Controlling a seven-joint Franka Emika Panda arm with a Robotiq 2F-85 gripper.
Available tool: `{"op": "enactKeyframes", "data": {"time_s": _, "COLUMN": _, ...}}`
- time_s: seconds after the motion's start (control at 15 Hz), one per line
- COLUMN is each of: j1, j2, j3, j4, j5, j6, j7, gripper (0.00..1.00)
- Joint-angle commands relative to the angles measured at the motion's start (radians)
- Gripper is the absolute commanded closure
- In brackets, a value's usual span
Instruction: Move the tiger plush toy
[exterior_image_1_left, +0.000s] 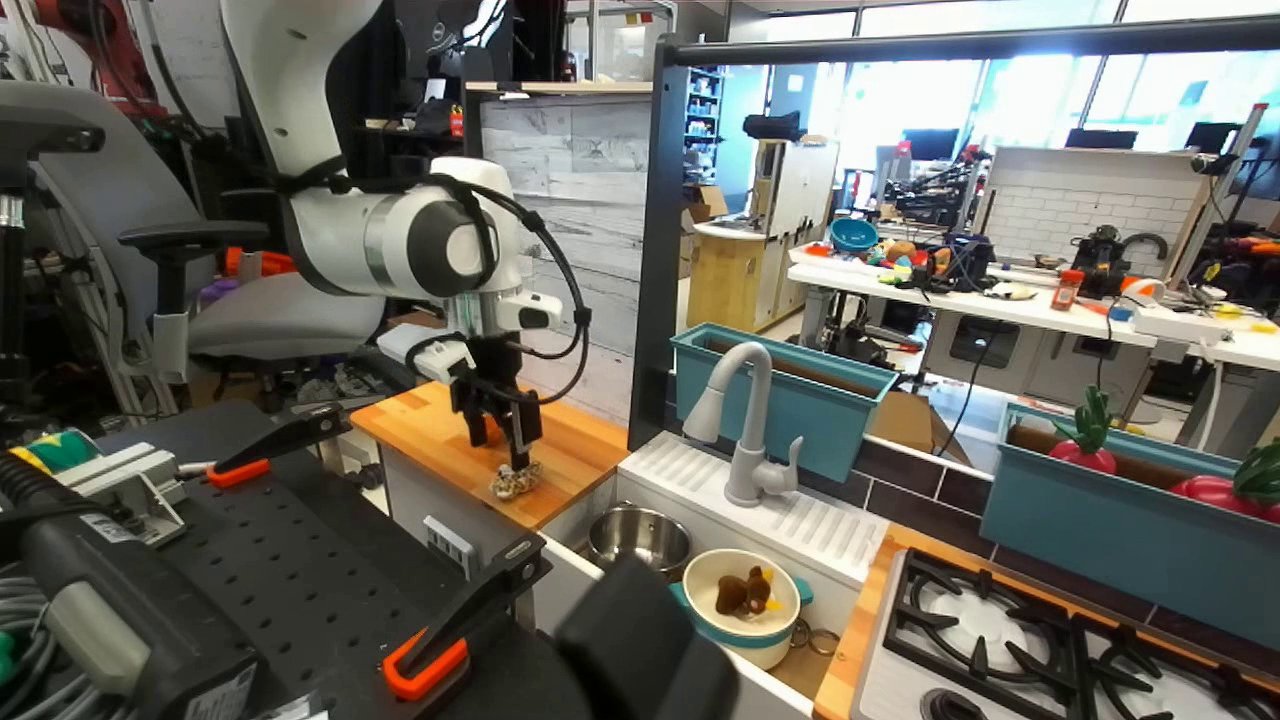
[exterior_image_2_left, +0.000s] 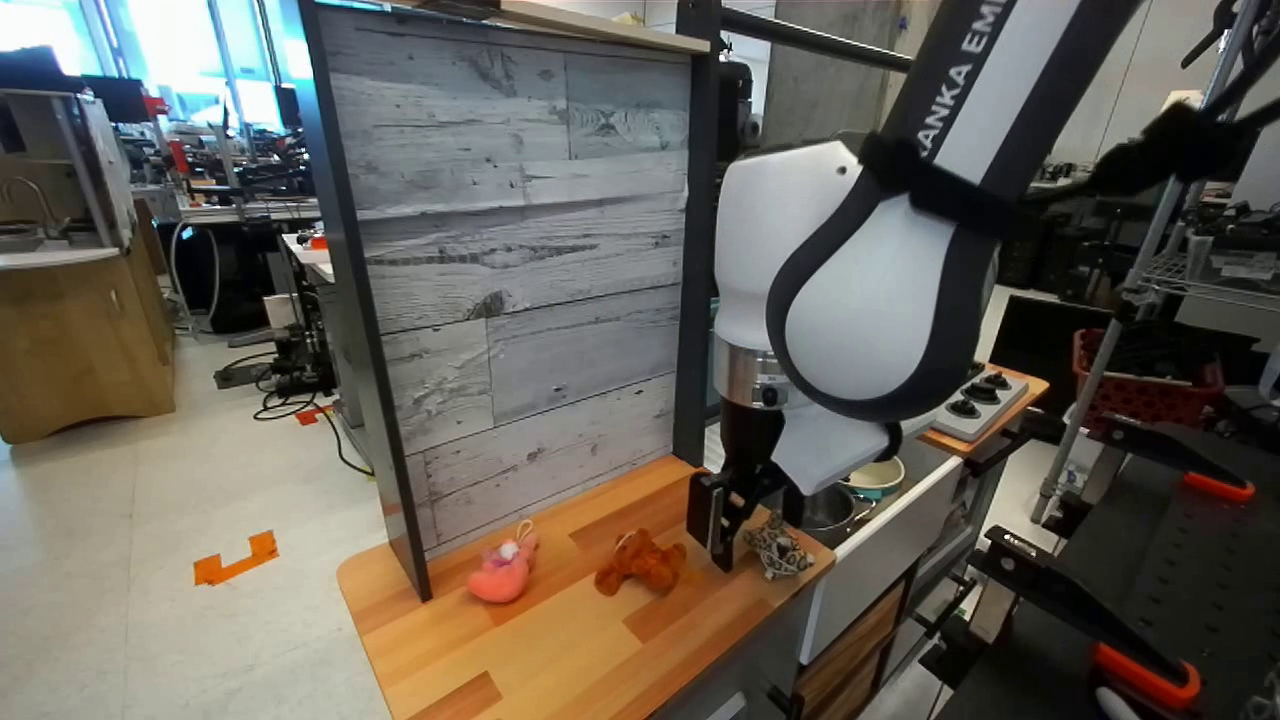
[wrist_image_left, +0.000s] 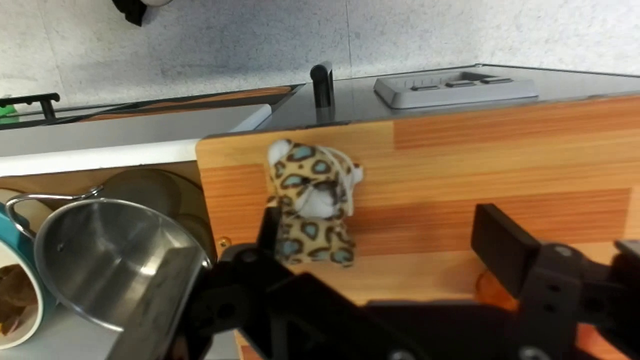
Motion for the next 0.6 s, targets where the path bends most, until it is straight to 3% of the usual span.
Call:
{"op": "enactKeyframes", "data": {"time_s": 0.0, "j1": -0.022, "j2": -0.15, "j3": 0.052, "j4": -0.119, "j5": 0.008, "j6": -0.066, "j7": -0.032, "gripper": 0.0}}
{"op": "enactKeyframes", "data": {"time_s": 0.33, "j1": -0.065, "j2": -0.316, "j3": 0.119, "j4": -0.232, "j5": 0.025, "j6": -0.209, "j7": -0.027, "gripper": 0.0}}
{"op": "enactKeyframes", "data": {"time_s": 0.4, "j1": -0.042, "j2": -0.223, "j3": 0.096, "j4": -0.166, "j5": -0.006, "j6": -0.14, "j7": 0.001, "gripper": 0.0}}
{"op": "enactKeyframes", "data": {"time_s": 0.53, "j1": -0.053, "j2": -0.277, "j3": 0.108, "j4": -0.2, "j5": -0.009, "j6": -0.186, "j7": 0.003, "gripper": 0.0}}
